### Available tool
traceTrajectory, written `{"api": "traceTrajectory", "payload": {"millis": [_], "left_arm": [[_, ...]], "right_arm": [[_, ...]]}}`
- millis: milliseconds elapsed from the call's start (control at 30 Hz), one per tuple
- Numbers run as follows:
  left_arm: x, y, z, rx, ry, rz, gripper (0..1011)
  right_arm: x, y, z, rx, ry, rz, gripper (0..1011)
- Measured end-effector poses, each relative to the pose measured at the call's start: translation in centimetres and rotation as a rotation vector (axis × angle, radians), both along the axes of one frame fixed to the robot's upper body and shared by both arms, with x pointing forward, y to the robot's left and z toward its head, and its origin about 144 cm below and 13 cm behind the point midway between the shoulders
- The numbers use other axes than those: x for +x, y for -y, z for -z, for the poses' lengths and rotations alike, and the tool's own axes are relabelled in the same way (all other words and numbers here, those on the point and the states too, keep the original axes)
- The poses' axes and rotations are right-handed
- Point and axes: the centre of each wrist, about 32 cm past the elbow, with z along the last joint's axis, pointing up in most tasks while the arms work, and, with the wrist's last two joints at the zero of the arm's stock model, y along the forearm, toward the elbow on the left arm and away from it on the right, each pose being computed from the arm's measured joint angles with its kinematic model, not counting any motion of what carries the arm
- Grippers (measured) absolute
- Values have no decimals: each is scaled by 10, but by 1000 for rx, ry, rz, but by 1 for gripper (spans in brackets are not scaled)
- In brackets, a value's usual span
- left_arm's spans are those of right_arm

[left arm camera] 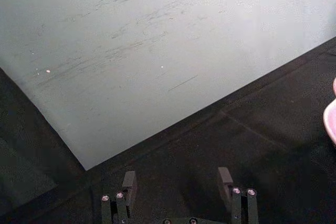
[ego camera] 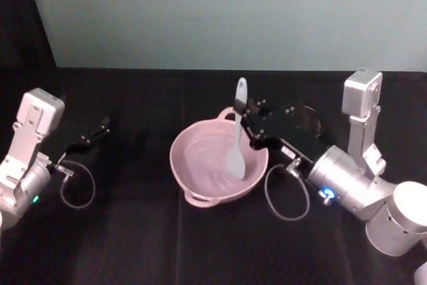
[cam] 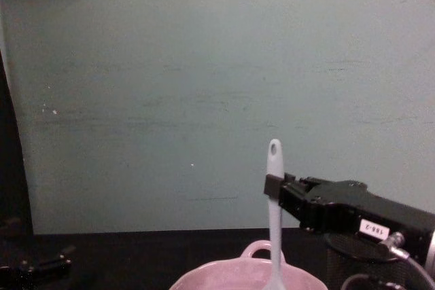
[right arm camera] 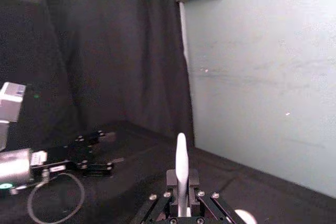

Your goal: Use the one hand to pick up the spoon and stir the clear water in the bowl.

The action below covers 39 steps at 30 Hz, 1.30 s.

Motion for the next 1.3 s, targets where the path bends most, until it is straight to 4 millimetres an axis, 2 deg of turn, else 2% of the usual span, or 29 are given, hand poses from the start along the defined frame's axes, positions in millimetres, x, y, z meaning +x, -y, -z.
{"api": "traceTrajectory", "payload": {"millis": [367,467,700,1067,1300], "left_arm": [[0,0,0,0,0,0,1011],[0,0,0,0,0,0,1011],[0,0,0,0,0,0,1011],[0,0,0,0,0,0,1011],[0,0,0,0,0,0,1011]], "right_arm": [[2,-28,14,25,-15,-74,117],[8,-40,17,30,14,-80,117],[23,-53,21,31,62,-37,117],[44,-42,21,19,127,84,117],[41,-24,12,-17,142,106,117]]}}
